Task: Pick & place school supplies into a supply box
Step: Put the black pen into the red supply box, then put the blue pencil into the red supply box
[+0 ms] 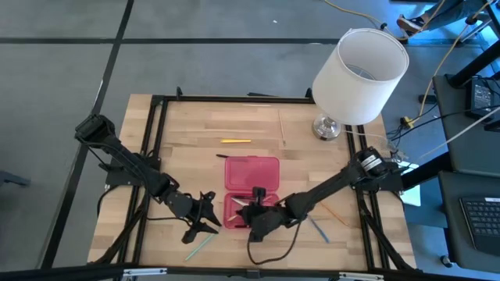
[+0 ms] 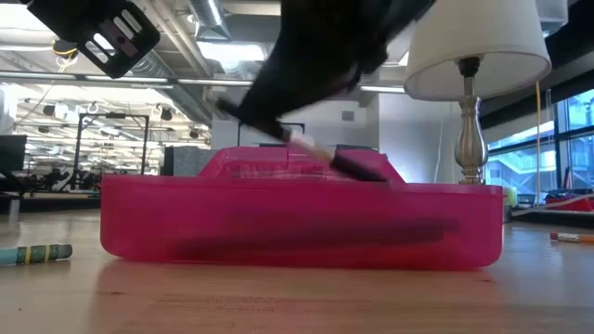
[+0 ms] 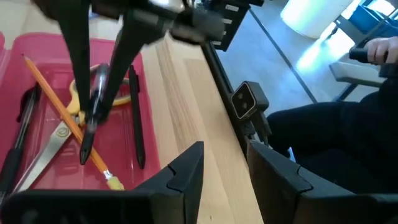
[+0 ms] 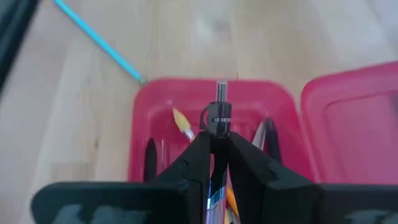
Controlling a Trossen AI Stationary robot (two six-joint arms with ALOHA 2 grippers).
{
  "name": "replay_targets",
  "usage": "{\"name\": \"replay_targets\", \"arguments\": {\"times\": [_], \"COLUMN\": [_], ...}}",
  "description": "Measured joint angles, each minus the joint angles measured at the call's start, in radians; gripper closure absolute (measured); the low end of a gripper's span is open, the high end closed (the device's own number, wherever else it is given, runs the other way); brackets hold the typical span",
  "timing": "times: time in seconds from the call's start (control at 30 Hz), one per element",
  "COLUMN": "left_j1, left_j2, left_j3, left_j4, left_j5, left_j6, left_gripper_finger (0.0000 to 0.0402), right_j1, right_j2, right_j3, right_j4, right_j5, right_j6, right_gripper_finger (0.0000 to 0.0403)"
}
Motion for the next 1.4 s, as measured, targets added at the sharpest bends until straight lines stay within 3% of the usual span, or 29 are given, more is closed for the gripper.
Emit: {"name": "replay_targets", "arguments": {"times": [0.63,0.93,1.03,1.2,1.3,1.4], "left_j1": [0.0,0.0,0.0,0.0,0.0,0.0], "left_j2": [0.0,0.0,0.0,0.0,0.0,0.0], "left_j3": [0.0,0.0,0.0,0.0,0.0,0.0], "left_j4": [0.0,0.0,0.0,0.002,0.025,0.059], "left_j5": [-0.002,-0.067,-0.098,-0.104,-0.104,-0.104], "left_j6": [0.003,0.003,0.002,-0.042,-0.091,-0.137], "left_gripper_finger": [0.0286,0.0286,0.0286,0.0286,0.0286,0.0286], "right_j1": [-0.007,-0.008,-0.008,0.011,0.06,0.114], "right_j2": [0.057,0.057,0.057,0.049,0.035,0.029], "right_j3": [0.0,0.004,0.05,0.155,0.174,0.159], "right_j4": [0.0,0.007,-0.062,-0.293,-0.316,-0.328], "right_j5": [-0.168,-0.154,-0.167,-0.132,-0.05,-0.039], "right_j6": [0.024,0.024,-0.004,0.002,0.002,0.003], "right_gripper_finger": [0.0349,0.0289,0.0273,0.0268,0.0268,0.0267]}}
